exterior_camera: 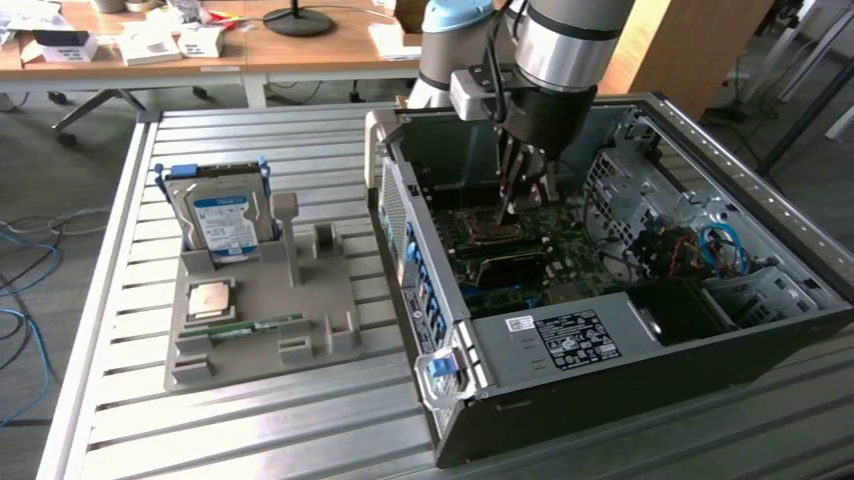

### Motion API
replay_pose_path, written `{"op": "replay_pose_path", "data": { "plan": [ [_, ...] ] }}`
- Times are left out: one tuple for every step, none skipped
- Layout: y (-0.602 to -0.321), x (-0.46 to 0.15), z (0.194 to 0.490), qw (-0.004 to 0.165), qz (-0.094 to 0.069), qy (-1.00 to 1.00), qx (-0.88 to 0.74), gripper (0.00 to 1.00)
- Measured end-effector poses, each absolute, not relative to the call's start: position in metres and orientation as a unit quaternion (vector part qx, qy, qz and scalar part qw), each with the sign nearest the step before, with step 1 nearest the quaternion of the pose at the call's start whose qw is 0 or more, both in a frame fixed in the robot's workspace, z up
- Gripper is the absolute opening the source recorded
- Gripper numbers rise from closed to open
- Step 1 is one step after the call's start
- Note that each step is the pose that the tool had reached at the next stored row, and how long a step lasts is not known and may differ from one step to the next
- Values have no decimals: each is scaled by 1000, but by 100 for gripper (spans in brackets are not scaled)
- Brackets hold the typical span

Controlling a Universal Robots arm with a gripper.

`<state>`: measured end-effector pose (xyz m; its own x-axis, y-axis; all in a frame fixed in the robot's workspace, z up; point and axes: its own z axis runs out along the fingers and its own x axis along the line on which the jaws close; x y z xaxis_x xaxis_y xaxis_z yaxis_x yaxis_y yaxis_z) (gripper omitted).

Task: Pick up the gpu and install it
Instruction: 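Press down on the gpu until it lock into place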

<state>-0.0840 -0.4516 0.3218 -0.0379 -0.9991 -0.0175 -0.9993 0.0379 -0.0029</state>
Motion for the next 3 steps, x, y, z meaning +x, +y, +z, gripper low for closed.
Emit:
{"op": "replay_pose_path", "data": {
  "plan": [
    [-452, -84, 322, 7, 5, 720, -694, 11],
    [-452, -84, 322, 7, 5, 720, -694, 11],
    [-452, -84, 322, 7, 5, 720, -694, 11]
  ]
}}
